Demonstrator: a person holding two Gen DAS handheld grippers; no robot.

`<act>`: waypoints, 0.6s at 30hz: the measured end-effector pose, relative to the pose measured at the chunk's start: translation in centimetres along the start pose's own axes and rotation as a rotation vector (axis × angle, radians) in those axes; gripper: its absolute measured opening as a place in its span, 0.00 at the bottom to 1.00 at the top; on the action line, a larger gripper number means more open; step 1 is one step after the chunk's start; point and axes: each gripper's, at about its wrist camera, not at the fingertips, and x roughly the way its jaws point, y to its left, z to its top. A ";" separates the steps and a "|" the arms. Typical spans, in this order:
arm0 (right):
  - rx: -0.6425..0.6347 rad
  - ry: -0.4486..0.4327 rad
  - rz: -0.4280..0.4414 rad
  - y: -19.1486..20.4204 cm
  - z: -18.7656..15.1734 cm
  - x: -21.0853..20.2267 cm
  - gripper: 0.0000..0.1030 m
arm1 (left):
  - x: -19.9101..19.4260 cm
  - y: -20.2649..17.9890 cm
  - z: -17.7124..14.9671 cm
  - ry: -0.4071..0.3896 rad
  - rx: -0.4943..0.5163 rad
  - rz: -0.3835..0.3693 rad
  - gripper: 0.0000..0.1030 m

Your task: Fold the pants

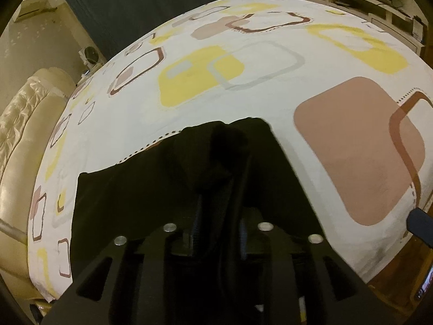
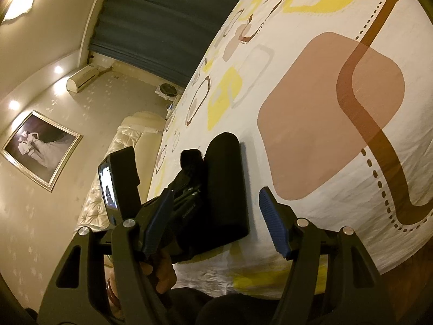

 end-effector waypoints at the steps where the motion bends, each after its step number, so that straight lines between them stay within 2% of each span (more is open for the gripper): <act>1: -0.001 -0.002 -0.001 0.0 0.0 -0.1 0.64 | -0.2 -0.2 -0.1 -0.003 0.001 -0.004 0.39; 3: -0.004 -0.006 -0.007 -0.1 0.1 -0.2 0.64 | -0.8 -0.2 -0.2 -0.012 -0.006 -0.023 0.51; 4: -0.005 -0.009 -0.012 -0.1 0.2 -0.4 0.64 | -1.3 -0.2 -0.2 -0.020 -0.013 -0.042 0.53; 7: -0.002 -0.019 -0.019 -0.3 0.4 -0.8 0.64 | -3.1 0.9 -0.5 -0.046 -0.054 -0.164 0.70; 11: -0.008 -0.024 -0.030 -0.3 0.5 -1.3 0.64 | -5.6 3.8 -1.5 -0.076 -0.108 -0.324 0.73; 13: -0.016 -0.024 -0.036 0.0 0.5 -1.4 0.64 | -6.5 5.9 -2.1 -0.100 -0.146 -0.376 0.76; 15: -0.023 -0.023 -0.037 0.4 0.5 -1.3 0.64 | -7.3 9.2 -3.0 -0.135 -0.200 -0.395 0.78; 18: -0.042 -0.004 -0.032 1.4 0.5 -0.7 0.65 | -7.3 14.2 -4.4 -0.167 -0.265 -0.380 0.80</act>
